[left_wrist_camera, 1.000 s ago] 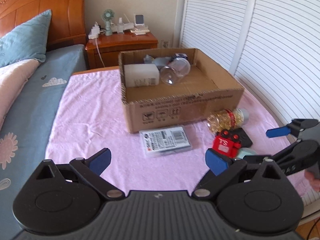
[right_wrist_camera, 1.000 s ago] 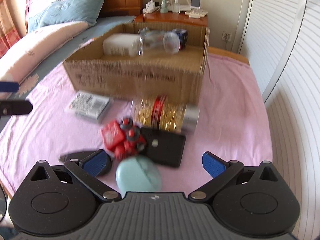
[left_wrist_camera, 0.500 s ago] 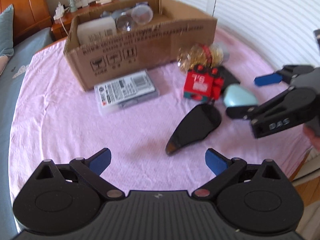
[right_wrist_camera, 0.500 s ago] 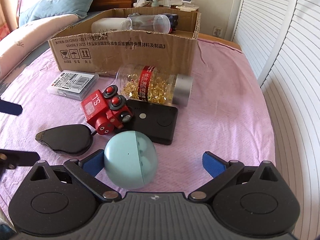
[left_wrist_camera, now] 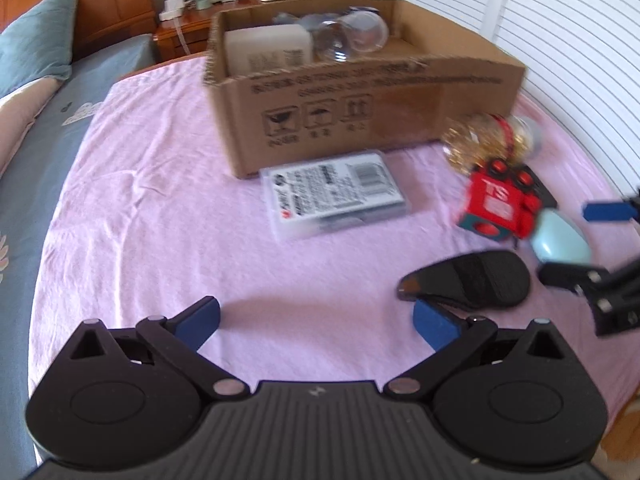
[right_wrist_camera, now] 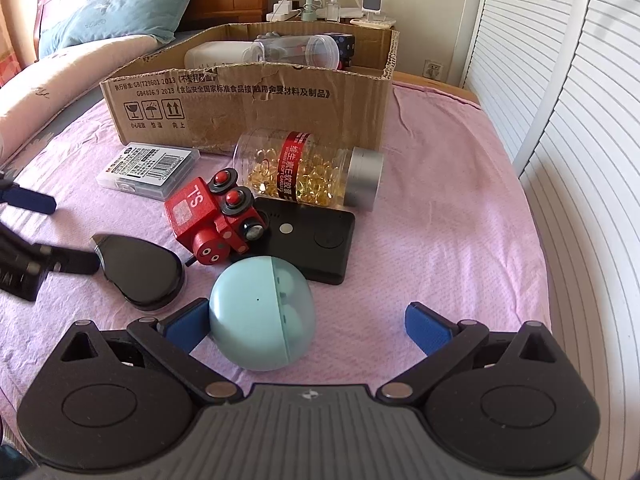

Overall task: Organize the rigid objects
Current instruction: 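Move left tool toward black oval pad while right tool moves toward teal case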

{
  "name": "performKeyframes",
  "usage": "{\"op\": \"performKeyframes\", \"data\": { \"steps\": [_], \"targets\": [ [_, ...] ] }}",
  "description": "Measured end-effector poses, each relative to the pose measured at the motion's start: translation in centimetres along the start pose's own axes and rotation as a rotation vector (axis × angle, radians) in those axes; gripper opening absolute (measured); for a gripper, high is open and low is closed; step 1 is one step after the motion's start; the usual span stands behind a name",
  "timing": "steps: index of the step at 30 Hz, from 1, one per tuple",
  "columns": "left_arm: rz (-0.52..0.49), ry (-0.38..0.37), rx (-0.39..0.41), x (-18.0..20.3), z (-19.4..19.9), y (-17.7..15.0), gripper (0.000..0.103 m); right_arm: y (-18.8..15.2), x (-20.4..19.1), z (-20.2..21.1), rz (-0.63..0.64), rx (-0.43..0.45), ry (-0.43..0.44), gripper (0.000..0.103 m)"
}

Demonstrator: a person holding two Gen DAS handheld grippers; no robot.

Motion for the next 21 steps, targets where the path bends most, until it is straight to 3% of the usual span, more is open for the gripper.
{"op": "performKeyframes", "data": {
  "steps": [5, 8, 13, 21],
  "targets": [
    [0.016, 0.019, 0.001, -0.1, 0.1, -0.2, 0.102, -0.7, 0.4, 0.5, 0.02, 0.003, 0.016, 0.103],
    [-0.048, -0.039, -0.017, 1.4, 0.8, -0.8, 0.102, -1.1, 0.6, 0.9, 0.033, 0.013, 0.028, 0.103],
    [-0.161, -0.109, 0.018, 5.1, 1.5, -1.5, 0.102, -1.5, 0.8, 1.1, 0.052, 0.033, 0.046, 0.103],
    [-0.143, -0.098, 0.037, 7.3, 0.2, 0.3, 0.102, -2.4, 1.5, 1.7, 0.081, 0.064, 0.077, 0.103]
  ]
}}
Point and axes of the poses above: each gripper's, at about its wrist camera, not at the fingertips, and z roughly against the way its jaws point, x to its right, y to its top, the point moved 1 cm from there along -z, roughly the way its jaws point, and after that the axes turned 7 degrees about -z, right-handed, at the moved point
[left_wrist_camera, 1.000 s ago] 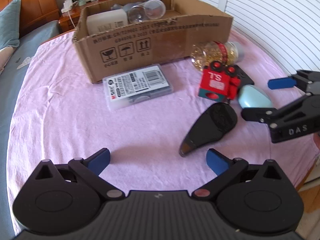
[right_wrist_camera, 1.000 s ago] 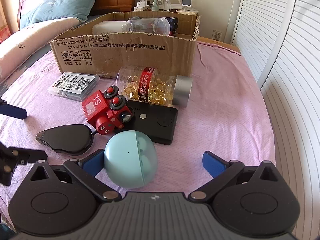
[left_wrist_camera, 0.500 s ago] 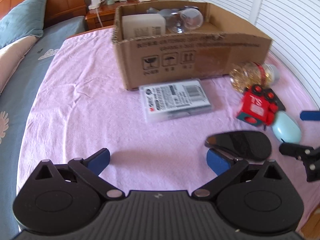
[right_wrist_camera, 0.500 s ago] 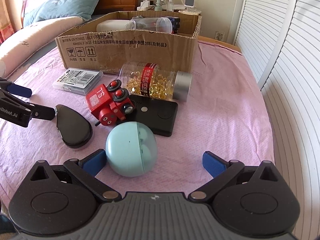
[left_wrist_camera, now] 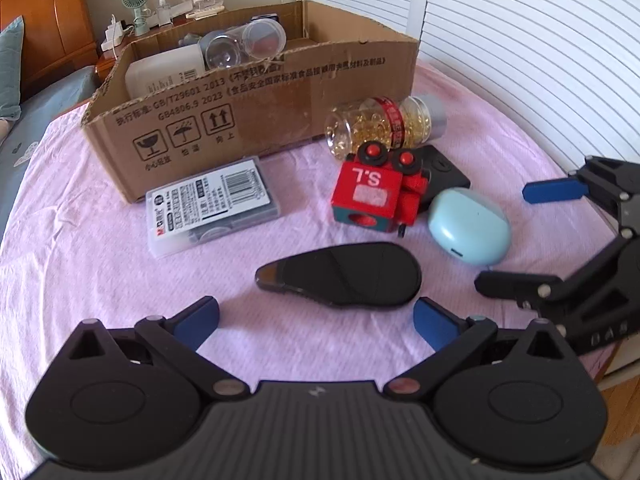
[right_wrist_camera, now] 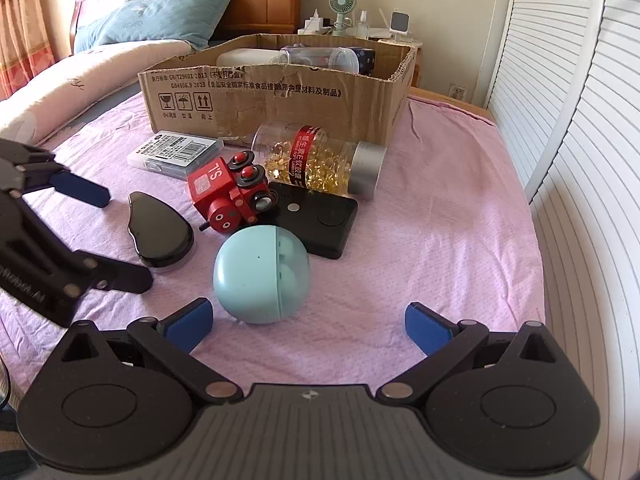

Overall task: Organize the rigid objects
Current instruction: 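Move left tool toward black oval pad while right tool moves toward teal case, then close left tool on black oval pad while right tool closes on teal round case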

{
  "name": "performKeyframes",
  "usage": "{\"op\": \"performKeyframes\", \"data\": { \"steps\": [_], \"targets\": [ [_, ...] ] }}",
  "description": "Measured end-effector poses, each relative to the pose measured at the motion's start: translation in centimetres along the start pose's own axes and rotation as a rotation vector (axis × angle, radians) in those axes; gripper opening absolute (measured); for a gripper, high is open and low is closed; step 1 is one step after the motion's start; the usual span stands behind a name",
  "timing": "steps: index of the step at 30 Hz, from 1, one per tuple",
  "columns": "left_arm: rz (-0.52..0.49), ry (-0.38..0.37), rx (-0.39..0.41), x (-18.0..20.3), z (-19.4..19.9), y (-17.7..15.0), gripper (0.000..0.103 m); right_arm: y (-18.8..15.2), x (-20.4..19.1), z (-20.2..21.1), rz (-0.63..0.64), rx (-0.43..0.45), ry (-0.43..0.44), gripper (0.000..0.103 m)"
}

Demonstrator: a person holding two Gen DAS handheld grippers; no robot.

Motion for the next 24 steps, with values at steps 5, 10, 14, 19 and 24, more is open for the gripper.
{"op": "performKeyframes", "data": {
  "steps": [5, 10, 14, 19, 24],
  "targets": [
    [0.012, 0.007, 0.005, 0.7, -0.5, 0.7, 0.102, -0.2, 0.1, 0.2, 0.004, 0.009, 0.006, 0.103],
    [0.003, 0.003, 0.031, 1.0, -0.5, 0.8, 0.097, -0.3, 0.1, 0.2, 0.003, 0.011, 0.006, 0.103],
    [-0.014, -0.01, 0.038, 0.6, -0.1, 0.7, 0.09, -0.2, 0.1, 0.2, 0.001, 0.009, 0.002, 0.103],
    [-0.004, 0.0, 0.032, -0.8, 0.5, -0.3, 0.09, 0.1, -0.2, 0.1, -0.001, -0.008, -0.002, 0.103],
    [0.014, 0.011, 0.026, -2.9, 1.4, -1.9, 0.09, 0.6, -1.5, -0.4, 0.035, -0.031, 0.029, 0.103]
  ]
}}
Point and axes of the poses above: each gripper's, at about its wrist camera, not at the fingertips, and z roughly against the way its jaws point, x to its right, y to its top, the point moved 1 cm from there along -z, roughly the way its jaws point, and after that the axes turned 7 degrees about -z, right-handed, at the moved point
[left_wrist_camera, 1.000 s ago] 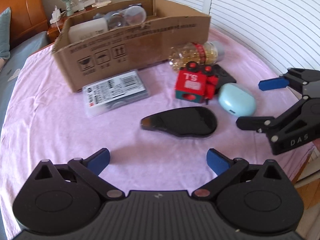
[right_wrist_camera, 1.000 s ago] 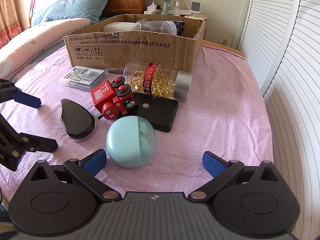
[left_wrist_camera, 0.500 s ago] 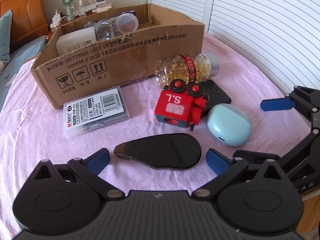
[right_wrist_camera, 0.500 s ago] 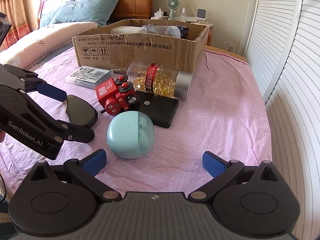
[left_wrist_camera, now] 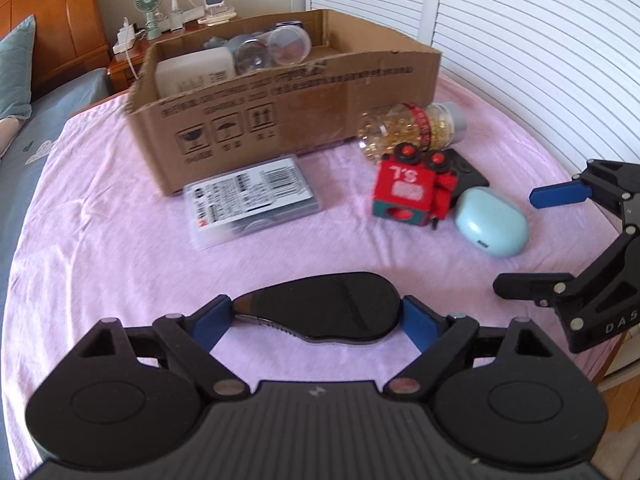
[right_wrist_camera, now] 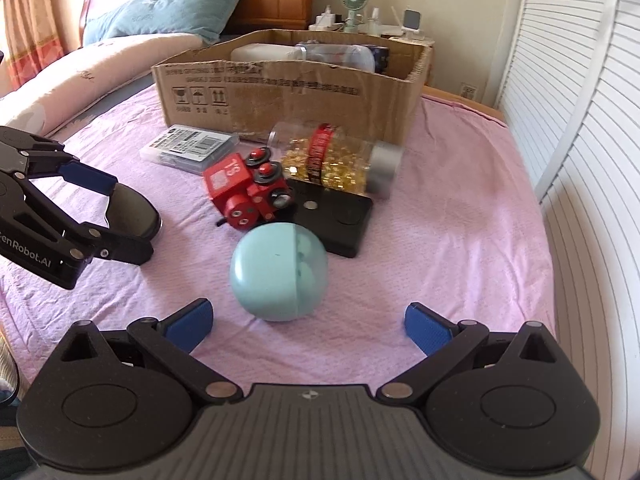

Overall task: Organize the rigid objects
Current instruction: 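Close left tool on black oval pad while right tool closes on teal round case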

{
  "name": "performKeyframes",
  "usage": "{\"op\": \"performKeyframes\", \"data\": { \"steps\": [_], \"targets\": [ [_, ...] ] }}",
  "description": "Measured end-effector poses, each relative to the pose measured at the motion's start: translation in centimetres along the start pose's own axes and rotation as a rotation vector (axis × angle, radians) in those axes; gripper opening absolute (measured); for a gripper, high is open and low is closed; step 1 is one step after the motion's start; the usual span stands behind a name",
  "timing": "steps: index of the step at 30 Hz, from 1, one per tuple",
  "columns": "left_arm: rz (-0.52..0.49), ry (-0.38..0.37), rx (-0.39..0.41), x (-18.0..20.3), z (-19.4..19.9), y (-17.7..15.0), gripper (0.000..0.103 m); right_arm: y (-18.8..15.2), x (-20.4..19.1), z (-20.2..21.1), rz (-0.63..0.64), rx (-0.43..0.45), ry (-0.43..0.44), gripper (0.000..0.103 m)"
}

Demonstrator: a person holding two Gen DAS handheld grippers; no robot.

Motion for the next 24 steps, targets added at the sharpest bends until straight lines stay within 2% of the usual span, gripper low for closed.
{"op": "performKeyframes", "data": {
  "steps": [7, 12, 15, 17, 19, 22, 24],
  "targets": [
    [0.021, 0.01, 0.014, -1.4, 0.5, -0.7, 0.09, 1.2, -1.9, -1.0, 0.033, -0.016, 0.027, 0.103],
    [0.014, 0.01, 0.024, -1.4, 0.4, -0.8, 0.09, 1.1, -3.7, -0.7, 0.092, -0.051, 0.079, 0.103],
    [0.015, 0.012, 0.028, -1.3, 0.4, -0.8, 0.09, 1.2, -3.8, -0.8, 0.079, -0.055, 0.071, 0.103],
    [0.016, 0.015, 0.032, -1.3, 0.4, -0.9, 0.09, 1.4, -3.4, -0.7, 0.051, -0.042, 0.057, 0.098],
    [0.019, 0.017, 0.033, -1.3, 0.5, -0.9, 0.09, 1.7, -3.0, -0.5, 0.038, -0.031, 0.033, 0.085],
    [0.02, 0.018, 0.031, -1.2, 0.5, -0.9, 0.091, 2.1, -2.5, -0.5, 0.017, -0.024, 0.01, 0.074],
    [0.028, 0.022, 0.029, -1.2, 0.5, -1.0, 0.092, 2.1, -2.3, -0.5, 0.012, -0.021, 0.005, 0.072]
  ]
}}
Point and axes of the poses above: each gripper's, at about its wrist camera, not at the fingertips, and z roughly against the way its jaws point, x to its right, y to its top, the point moved 1 cm from there along -z, roughly the way its jaws point, and after that the axes turned 7 degrees about -z, right-handed, at the moved point
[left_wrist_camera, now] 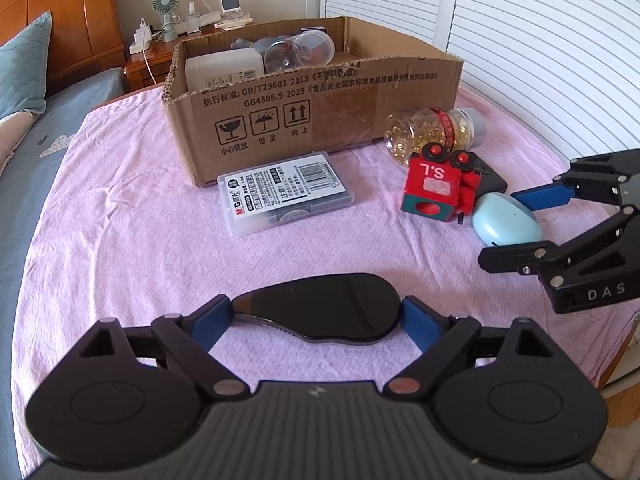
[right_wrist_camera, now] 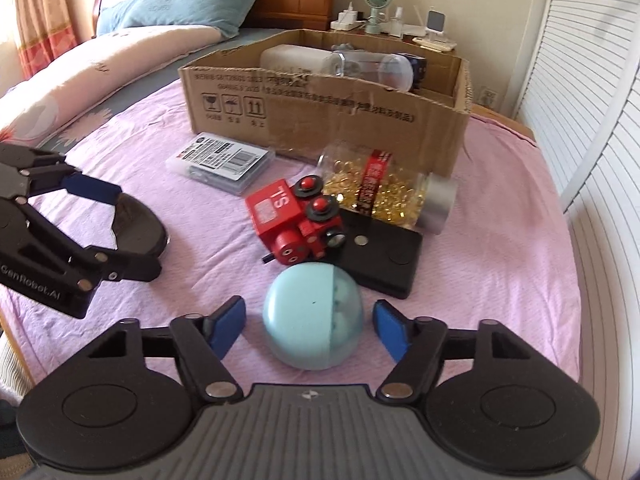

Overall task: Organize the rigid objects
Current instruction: 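Close left tool on black oval pad while right tool closes on teal round case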

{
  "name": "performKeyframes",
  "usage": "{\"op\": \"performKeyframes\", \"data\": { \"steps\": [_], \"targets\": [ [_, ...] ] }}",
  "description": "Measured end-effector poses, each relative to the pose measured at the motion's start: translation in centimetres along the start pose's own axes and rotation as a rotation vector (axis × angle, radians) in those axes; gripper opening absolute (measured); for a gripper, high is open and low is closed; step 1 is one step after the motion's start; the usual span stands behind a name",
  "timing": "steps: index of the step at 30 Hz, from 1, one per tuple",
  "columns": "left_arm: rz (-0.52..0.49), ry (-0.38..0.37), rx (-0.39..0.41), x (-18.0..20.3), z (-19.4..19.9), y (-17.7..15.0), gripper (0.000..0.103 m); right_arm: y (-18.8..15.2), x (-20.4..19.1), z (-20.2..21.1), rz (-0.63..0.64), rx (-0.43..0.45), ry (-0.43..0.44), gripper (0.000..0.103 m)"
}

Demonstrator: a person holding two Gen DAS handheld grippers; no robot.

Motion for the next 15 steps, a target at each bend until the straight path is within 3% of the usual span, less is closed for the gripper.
{"op": "performKeyframes", "data": {
  "steps": [4, 15],
  "targets": [
    [0.019, 0.014, -0.001, 0.13, -0.08, -0.07, 0.094, 0.06, -0.17, -0.07, 0.006, 0.006, 0.0, 0.067],
    [0.005, 0.01, 0.012, -0.02, -0.18, -0.21, 0.097, 0.07, -0.03, -0.04, 0.021, 0.011, 0.02, 0.065]
  ]
}}
Point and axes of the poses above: each gripper's, at about its wrist camera, not at the fingertips, and z roughly against the way its jaws point, x to its right, y to its top, the point moved 1 cm from there along -z, roughly the way its jaws point, and after that the axes turned 7 degrees about -z, right-handed, at the moved point
